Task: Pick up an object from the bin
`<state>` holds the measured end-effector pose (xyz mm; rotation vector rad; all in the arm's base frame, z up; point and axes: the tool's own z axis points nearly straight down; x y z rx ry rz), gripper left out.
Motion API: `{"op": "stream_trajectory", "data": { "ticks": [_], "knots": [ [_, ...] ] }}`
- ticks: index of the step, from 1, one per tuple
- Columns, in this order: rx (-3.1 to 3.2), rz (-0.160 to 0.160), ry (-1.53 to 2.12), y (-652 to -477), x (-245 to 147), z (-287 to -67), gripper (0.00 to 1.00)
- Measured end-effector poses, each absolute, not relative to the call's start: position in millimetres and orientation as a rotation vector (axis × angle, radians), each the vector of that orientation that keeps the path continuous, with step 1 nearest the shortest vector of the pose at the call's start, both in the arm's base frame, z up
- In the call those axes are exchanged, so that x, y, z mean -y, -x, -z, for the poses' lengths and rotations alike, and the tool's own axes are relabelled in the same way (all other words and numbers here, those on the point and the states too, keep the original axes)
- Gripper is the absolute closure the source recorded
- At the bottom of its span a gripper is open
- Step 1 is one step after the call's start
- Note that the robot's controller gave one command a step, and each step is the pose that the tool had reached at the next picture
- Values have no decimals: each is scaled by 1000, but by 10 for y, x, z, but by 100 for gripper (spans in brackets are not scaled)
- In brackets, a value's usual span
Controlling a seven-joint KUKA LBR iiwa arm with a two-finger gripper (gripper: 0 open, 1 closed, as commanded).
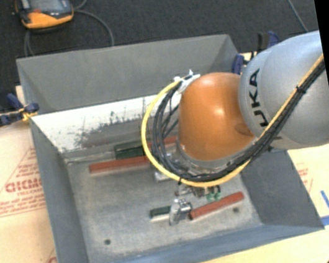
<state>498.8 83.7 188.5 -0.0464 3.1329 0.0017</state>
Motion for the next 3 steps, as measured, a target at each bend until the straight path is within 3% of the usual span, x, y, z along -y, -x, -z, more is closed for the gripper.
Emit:
{"op": "stream_trajectory", "data": {
  "ticks": [1, 2, 3],
  "knots": [
    [-3119, 1, 300, -5161, -709, -1060, 0],
    [-3112, 0, 470, -5216, -575, -792, 100],
    [-3112, 0, 468, -5217, -574, -792, 100]
  ]
}}
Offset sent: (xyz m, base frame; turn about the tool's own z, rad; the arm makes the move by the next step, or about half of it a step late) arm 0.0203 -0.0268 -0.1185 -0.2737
